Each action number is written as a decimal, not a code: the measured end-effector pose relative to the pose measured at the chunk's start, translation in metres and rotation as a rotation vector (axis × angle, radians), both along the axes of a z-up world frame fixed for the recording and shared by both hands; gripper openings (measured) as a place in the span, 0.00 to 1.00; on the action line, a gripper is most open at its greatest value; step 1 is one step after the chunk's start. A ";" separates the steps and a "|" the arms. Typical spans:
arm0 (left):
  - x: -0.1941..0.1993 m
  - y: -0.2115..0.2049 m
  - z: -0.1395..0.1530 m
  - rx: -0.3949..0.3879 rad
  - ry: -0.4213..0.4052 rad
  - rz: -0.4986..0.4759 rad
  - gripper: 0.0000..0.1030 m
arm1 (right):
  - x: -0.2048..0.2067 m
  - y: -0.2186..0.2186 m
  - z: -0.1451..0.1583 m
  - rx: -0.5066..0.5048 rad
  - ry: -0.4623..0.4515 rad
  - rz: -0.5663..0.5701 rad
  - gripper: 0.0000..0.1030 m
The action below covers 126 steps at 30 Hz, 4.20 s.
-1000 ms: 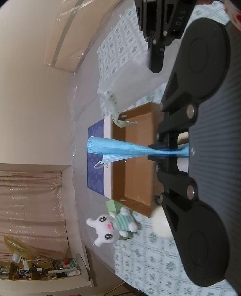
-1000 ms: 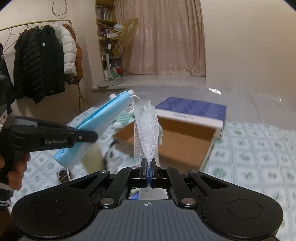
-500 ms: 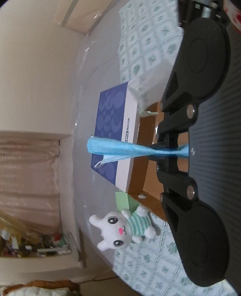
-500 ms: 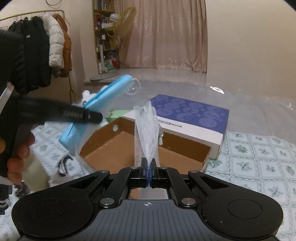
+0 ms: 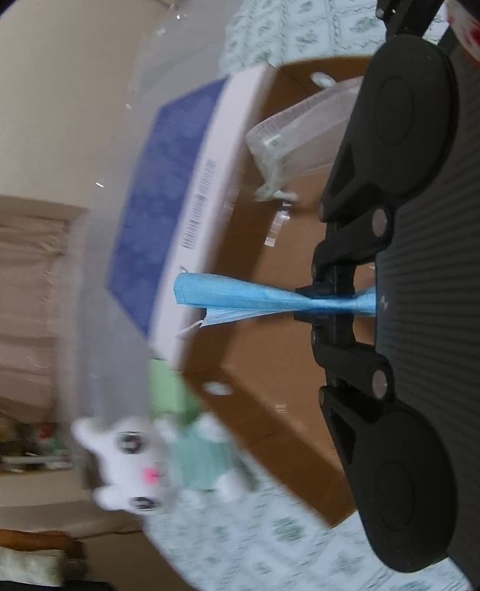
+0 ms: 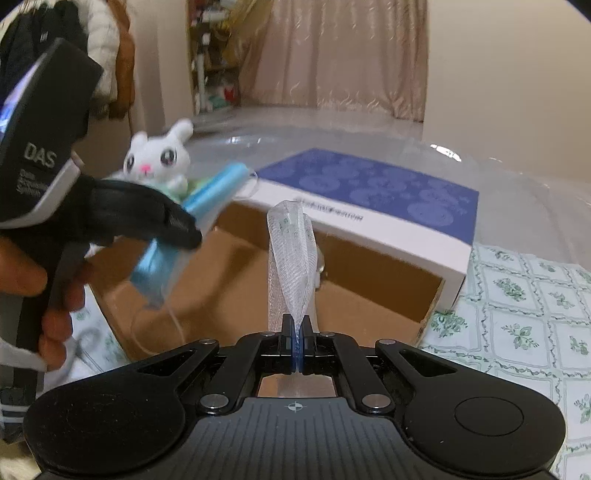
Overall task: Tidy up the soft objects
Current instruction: 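Carry the mask with the left gripper into the box while the right carries the bag, then open both grippers to release mask and bag, then withdraw, then grasp the tan finger cot with the right gripper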
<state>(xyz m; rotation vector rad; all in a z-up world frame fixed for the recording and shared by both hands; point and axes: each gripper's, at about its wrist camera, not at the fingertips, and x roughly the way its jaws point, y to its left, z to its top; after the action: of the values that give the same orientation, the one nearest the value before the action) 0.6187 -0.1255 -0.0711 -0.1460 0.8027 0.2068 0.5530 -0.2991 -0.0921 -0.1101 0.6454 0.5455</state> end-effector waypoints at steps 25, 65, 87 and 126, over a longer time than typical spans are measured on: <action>-0.051 0.006 0.028 -0.097 0.042 -0.103 0.64 | -0.031 -0.011 0.002 0.011 0.035 -0.058 0.60; -0.461 0.127 0.110 -0.083 -0.150 -0.343 0.63 | -0.400 0.005 0.090 0.216 0.006 -0.224 0.60; -0.489 0.151 0.038 0.070 -0.030 -0.330 0.63 | -0.417 0.095 0.010 0.016 0.115 -0.091 0.59; -0.383 0.224 -0.019 0.092 -0.037 -0.315 0.63 | -0.358 0.133 -0.029 -0.026 0.134 -0.231 0.17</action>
<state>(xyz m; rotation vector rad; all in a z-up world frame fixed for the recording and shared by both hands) 0.2357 0.0984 -0.0904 0.0637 0.7670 -0.0572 0.1951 -0.1663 -0.1215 -0.0227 0.7850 0.3236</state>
